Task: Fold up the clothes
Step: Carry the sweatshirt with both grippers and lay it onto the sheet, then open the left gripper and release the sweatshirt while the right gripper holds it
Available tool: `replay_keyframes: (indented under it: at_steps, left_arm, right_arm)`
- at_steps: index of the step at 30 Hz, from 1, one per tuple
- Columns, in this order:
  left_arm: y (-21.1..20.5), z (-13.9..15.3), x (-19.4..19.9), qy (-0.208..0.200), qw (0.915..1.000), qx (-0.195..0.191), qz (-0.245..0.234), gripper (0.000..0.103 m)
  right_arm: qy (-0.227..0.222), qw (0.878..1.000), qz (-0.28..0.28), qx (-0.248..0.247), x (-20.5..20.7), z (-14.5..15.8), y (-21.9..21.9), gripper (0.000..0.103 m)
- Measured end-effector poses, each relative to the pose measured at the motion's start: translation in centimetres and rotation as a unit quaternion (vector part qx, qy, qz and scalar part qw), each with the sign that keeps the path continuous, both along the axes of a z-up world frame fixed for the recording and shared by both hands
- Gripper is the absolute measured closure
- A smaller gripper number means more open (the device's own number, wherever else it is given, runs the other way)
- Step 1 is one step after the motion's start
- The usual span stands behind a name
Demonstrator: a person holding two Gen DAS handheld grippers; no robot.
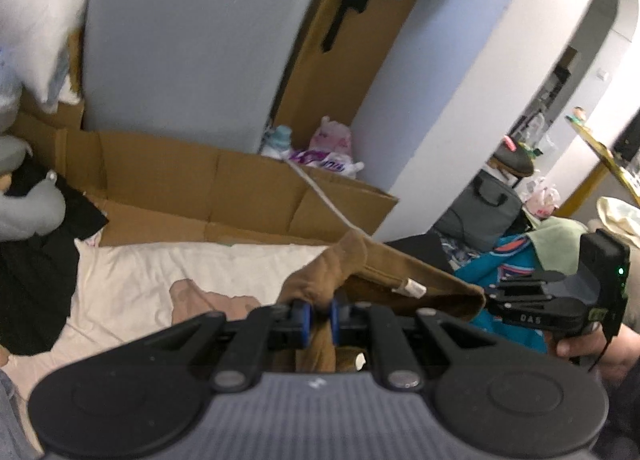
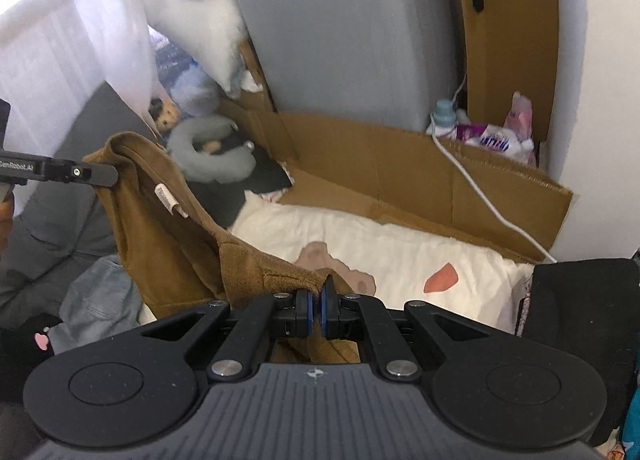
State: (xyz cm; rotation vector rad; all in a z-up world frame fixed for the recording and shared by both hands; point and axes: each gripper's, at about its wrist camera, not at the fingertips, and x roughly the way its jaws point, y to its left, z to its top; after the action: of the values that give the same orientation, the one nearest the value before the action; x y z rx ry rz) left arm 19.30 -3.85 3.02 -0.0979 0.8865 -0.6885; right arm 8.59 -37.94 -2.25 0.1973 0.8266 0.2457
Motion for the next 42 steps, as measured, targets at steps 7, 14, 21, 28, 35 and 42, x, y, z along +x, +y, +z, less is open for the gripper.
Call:
replay_keyframes:
  at_steps: [7,14,21,28,35,42]
  left_arm:
    - [2.6,-7.6,4.2,0.041,0.9986,0.011,0.033,0.093]
    - [4.3,-15.9,8.6,0.079,0.9942,0.02,0.071,0.093]
    - [3.9,-22.3,13.3,0.087,0.9914,0.037,0.09,0.092]
    - [4.8,-28.5,17.0,0.107,0.9832,0.067,0.132,0.075]
    - [7.0,-29.3,16.7,0.09,0.9839,0.052,0.146,0.057]
    - [9.4,-30.2,16.8,0.087,0.9813,0.041,0.166,0.059]
  right_arm:
    - [0.036,0.999,0.03,-0.027,5.5,-5.8,2.2,0.101]
    - [0.055,0.997,0.045,-0.043,10.4,-13.1,3.1,0.101]
    - [0.062,0.995,0.043,-0.059,14.6,-19.4,3.8,0.101]
    - [0.081,0.995,0.008,-0.056,17.5,-24.5,2.8,0.084]
    - [0.078,0.997,-0.01,-0.023,17.2,-26.2,0.6,0.061]
    - [0.068,0.997,0.007,-0.039,14.5,-26.2,-0.8,0.06]
